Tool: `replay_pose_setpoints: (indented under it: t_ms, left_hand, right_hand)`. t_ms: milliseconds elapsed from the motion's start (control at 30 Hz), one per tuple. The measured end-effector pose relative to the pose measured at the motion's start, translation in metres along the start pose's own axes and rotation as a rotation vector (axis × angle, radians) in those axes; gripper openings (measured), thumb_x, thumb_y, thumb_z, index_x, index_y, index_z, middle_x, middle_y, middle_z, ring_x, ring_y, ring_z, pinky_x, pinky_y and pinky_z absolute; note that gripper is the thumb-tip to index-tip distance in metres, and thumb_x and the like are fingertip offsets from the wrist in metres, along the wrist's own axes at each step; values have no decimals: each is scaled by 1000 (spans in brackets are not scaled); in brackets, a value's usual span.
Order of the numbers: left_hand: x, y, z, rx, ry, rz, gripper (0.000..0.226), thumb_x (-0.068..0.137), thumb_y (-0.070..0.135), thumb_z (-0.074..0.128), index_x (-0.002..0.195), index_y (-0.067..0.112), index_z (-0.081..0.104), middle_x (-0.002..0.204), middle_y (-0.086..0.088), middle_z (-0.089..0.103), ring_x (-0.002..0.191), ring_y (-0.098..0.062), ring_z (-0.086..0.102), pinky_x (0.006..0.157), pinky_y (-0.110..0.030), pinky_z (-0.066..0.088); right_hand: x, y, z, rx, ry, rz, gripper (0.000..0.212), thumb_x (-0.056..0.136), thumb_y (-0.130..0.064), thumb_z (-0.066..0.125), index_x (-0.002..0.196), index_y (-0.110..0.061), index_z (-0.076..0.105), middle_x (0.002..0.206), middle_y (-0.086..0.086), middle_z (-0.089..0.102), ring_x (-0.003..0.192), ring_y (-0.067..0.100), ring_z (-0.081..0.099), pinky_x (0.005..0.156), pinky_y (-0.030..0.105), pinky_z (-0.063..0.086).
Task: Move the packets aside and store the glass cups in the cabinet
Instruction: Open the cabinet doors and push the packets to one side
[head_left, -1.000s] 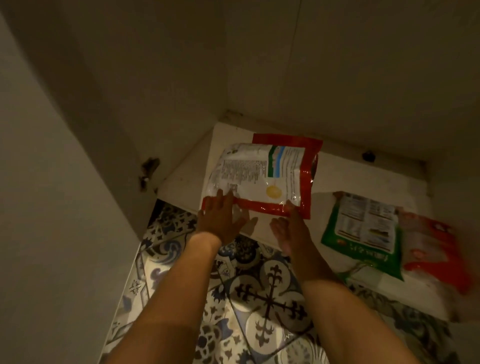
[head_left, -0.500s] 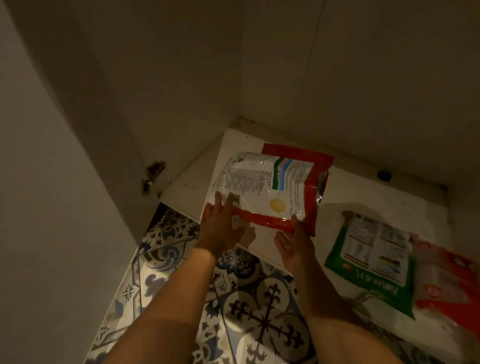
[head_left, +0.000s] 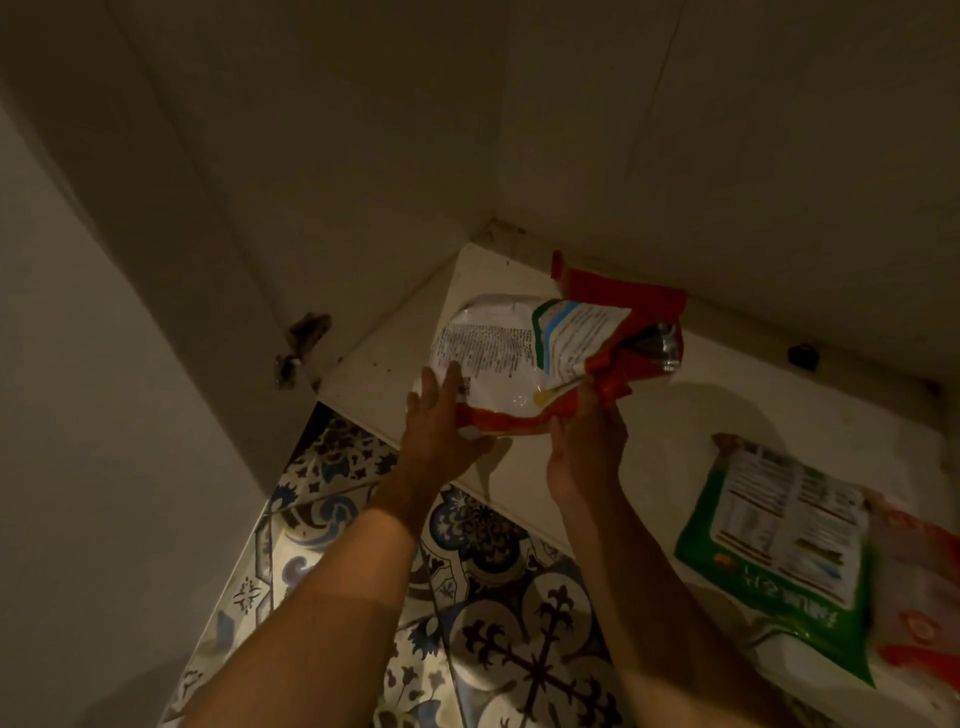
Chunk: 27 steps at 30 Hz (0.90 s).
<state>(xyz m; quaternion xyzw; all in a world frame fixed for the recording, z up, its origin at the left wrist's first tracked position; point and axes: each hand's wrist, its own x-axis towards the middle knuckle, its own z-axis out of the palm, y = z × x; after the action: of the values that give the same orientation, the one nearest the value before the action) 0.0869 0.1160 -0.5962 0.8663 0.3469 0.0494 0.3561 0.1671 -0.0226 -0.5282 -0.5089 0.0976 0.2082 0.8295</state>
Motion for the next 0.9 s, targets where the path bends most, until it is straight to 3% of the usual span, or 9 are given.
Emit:
replay_pose_setpoints:
  t_ms: [100,200,267,333,400,467,600,733,900]
  left_hand:
    - [2,5,1,-65,105,8,123,78,48,82,162,15,-3,170,-16,3,157,-32,-1,127,-52,6]
    - [10,2,-2,-194,210,-35,121,75,62,78,162,21,5,168,-17,16,154,-36,19,121,-56,26]
    - [15,-3,-2,-323,305,-68,108,74,70,70,158,24,19,157,-17,38,141,-36,45,108,-55,46]
    - [13,-3,-7,-412,365,-96,84,85,57,65,153,24,30,145,-13,55,126,-30,59,99,-46,53]
    - [12,0,-18,-473,414,-138,62,96,42,59,151,22,40,135,-6,64,116,-21,63,92,-30,49]
    - [18,-2,-27,-547,442,-172,55,96,50,51,144,23,51,125,1,68,111,-16,63,88,-24,42]
    - [31,-9,-45,-653,494,-231,53,92,58,57,134,26,61,120,2,72,110,-20,67,100,-39,54]
    - [52,-27,-62,-735,513,-330,66,81,65,62,133,24,63,125,-6,72,110,-30,69,96,-48,57]
    - [74,-57,-61,-836,507,-363,71,65,69,74,125,32,67,121,1,74,110,-25,69,95,-49,58]
  right_hand:
    - [-9,-8,26,-46,-50,2,15,106,-24,54,114,-29,65,103,-10,70,89,4,67,70,23,52]
    - [-19,-10,54,-110,-145,-9,20,104,-20,56,101,-37,66,100,-11,72,93,8,69,79,30,55]
    - [-27,-5,71,-158,-262,-13,23,104,-16,57,101,-37,68,103,-12,74,100,8,70,89,32,56]
    - [-34,1,84,-268,-395,-39,28,103,-11,57,104,-36,70,101,-19,76,100,1,71,91,27,56]
    - [-42,9,89,-411,-520,-48,33,101,-6,58,123,-28,70,119,-13,74,115,4,67,102,28,53]
    - [-46,16,87,-532,-585,-48,43,99,-7,63,139,-19,62,136,-4,67,126,8,61,108,28,49]
    - [-37,28,64,-723,-593,-1,43,97,-16,68,139,-23,63,117,-18,67,106,-5,64,87,15,54]
    - [-21,29,29,-840,-517,94,40,95,-21,71,134,-19,67,133,-2,68,125,14,62,112,42,48]
    - [-2,16,-10,-898,-448,187,40,96,-16,68,136,-15,64,131,1,66,121,18,62,112,40,48]
